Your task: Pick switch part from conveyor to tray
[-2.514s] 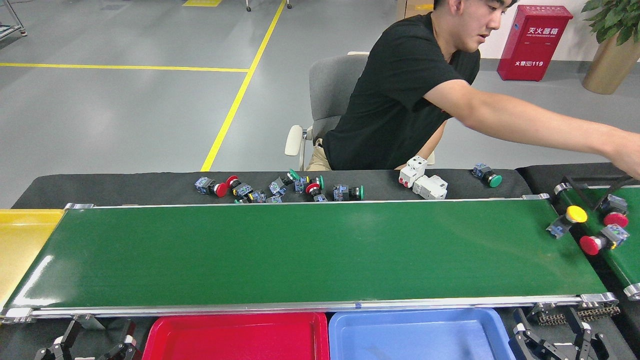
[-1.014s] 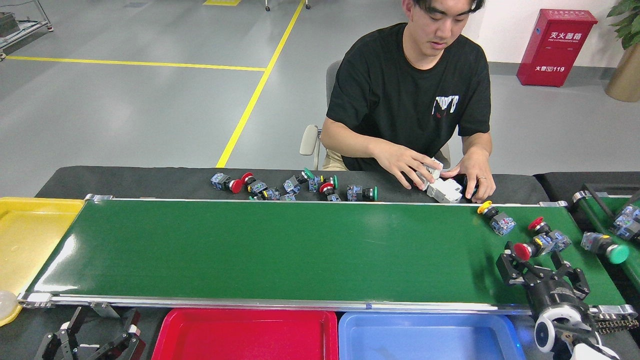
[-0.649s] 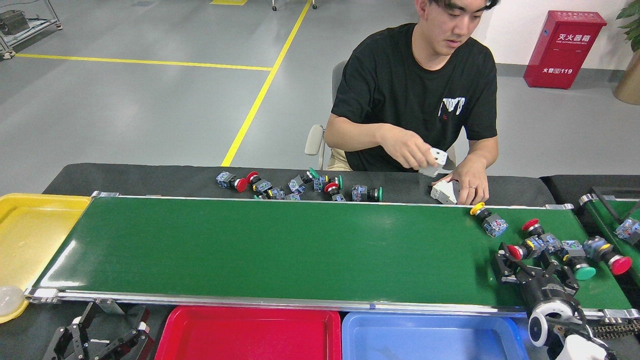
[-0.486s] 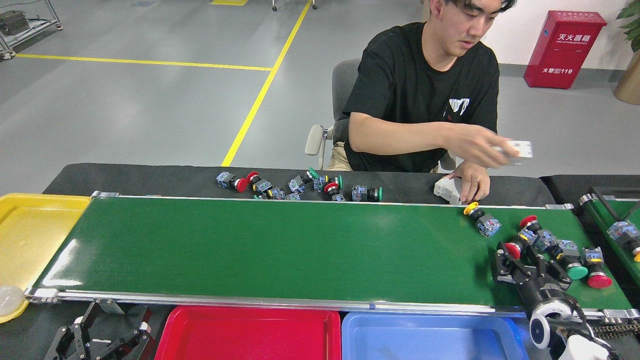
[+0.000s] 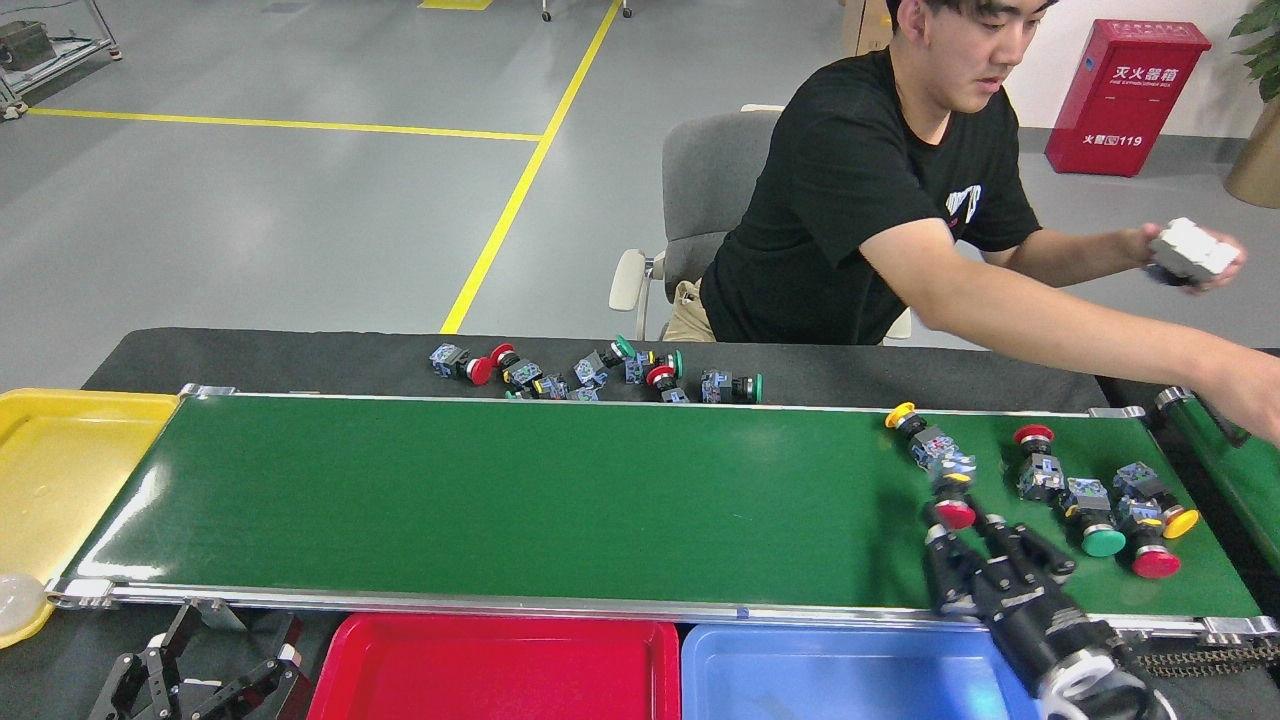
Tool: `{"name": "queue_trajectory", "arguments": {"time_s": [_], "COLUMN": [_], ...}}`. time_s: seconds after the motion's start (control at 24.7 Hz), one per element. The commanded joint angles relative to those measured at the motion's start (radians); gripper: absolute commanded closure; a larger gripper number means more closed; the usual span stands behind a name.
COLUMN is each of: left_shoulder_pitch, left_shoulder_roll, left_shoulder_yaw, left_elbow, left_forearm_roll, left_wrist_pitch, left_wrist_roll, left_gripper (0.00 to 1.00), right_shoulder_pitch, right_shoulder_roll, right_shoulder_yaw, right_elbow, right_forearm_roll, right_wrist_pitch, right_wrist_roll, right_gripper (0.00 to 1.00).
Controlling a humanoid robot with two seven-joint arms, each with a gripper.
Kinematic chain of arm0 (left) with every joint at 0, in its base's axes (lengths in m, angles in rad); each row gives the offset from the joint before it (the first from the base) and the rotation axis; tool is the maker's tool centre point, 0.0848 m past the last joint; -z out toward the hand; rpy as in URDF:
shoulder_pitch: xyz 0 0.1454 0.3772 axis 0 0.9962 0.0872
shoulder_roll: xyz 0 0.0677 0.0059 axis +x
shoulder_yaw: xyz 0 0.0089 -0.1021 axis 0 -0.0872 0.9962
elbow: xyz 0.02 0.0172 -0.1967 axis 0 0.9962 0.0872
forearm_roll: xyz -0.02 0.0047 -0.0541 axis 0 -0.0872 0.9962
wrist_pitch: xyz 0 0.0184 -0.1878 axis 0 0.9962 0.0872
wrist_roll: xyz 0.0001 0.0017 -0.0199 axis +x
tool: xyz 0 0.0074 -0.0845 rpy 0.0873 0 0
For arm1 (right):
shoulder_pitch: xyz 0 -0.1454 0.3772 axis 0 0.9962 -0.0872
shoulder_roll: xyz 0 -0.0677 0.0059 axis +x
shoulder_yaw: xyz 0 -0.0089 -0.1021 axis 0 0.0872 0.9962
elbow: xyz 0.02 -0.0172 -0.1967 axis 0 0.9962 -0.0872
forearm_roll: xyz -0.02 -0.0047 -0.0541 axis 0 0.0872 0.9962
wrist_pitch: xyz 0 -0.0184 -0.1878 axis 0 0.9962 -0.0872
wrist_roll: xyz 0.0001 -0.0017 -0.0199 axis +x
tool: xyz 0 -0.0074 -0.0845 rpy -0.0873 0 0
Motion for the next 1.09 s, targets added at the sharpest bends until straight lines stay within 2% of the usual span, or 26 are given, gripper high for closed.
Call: {"name": "queue_trajectory", "arguments": {"time_s": [0.0, 0.04, 0.12, 0.2, 0.36, 0.41, 0.45, 0.49, 0.57, 0.69, 0.77, 0.93, 1.05], "left_shoulder_pitch": [-0.003, -0.006, -0.009, -0.011, -0.006, 0.000, 0.003, 0.006, 0.008, 0.008, 0.008, -0.001, -0.005], "left_shoulder_roll": [0.011, 0.011, 0.013, 0.016, 0.030, 0.030, 0.030, 0.028, 0.028, 0.030, 0.031, 0.031, 0.033], "left_shoulder_yaw": [0.003, 0.002, 0.000, 0.000, 0.003, 0.008, 0.009, 0.013, 0.016, 0.016, 0.016, 0.003, 0.002], "left_elbow": [-0.009, -0.009, -0.009, -0.009, -0.009, -0.010, -0.010, -0.009, -0.009, -0.009, -0.007, -0.009, -0.007], "left_forearm_roll": [0.004, 0.003, 0.001, 0.001, 0.003, 0.004, 0.004, 0.004, 0.004, 0.004, 0.004, 0.004, 0.003], "left_wrist_pitch": [0.000, 0.000, -0.002, -0.002, 0.000, 0.000, 0.000, 0.000, 0.000, 0.000, 0.000, -0.002, -0.002], "left_wrist_roll": [0.003, 0.002, 0.002, 0.002, 0.002, 0.002, 0.002, 0.002, 0.002, 0.002, 0.002, 0.002, 0.002], "left_gripper": [0.00, 0.00, 0.00, 0.00, 0.00, 0.00, 0.00, 0.00, 0.00, 0.00, 0.00, 0.00, 0.00], "right_shoulder_pitch": [-0.002, -0.004, -0.006, -0.006, -0.004, 0.001, 0.019, 0.059, 0.152, 0.234, 0.264, 0.238, 0.183], "right_shoulder_roll": [0.012, 0.029, 0.048, 0.050, 0.052, 0.052, 0.058, 0.075, 0.136, 0.142, 0.145, 0.139, 0.133], "right_shoulder_yaw": [0.096, 0.142, 0.208, 0.231, 0.202, 0.164, 0.078, 0.001, -0.108, -0.237, -0.280, -0.289, -0.289], "right_elbow": [-0.034, -0.032, -0.012, -0.009, -0.018, -0.023, -0.026, -0.029, -0.040, -0.042, -0.040, -0.020, -0.014], "right_forearm_roll": [0.025, 0.046, 0.106, 0.129, 0.123, 0.117, 0.112, 0.112, 0.112, 0.112, 0.111, 0.105, 0.105], "right_wrist_pitch": [-0.081, -0.081, -0.085, -0.090, -0.082, -0.078, -0.067, -0.025, 0.123, 0.277, 0.343, 0.533, 0.528], "right_wrist_roll": [-0.010, -0.012, -0.013, -0.015, -0.024, -0.038, -0.070, -0.089, -0.102, -0.231, -0.273, -0.217, -0.118], "right_gripper": [0.30, 0.14, 0.02, 0.01, 0.01, 0.02, 0.04, 0.08, 0.08, 0.06, 0.06, 0.06, 0.04]}}
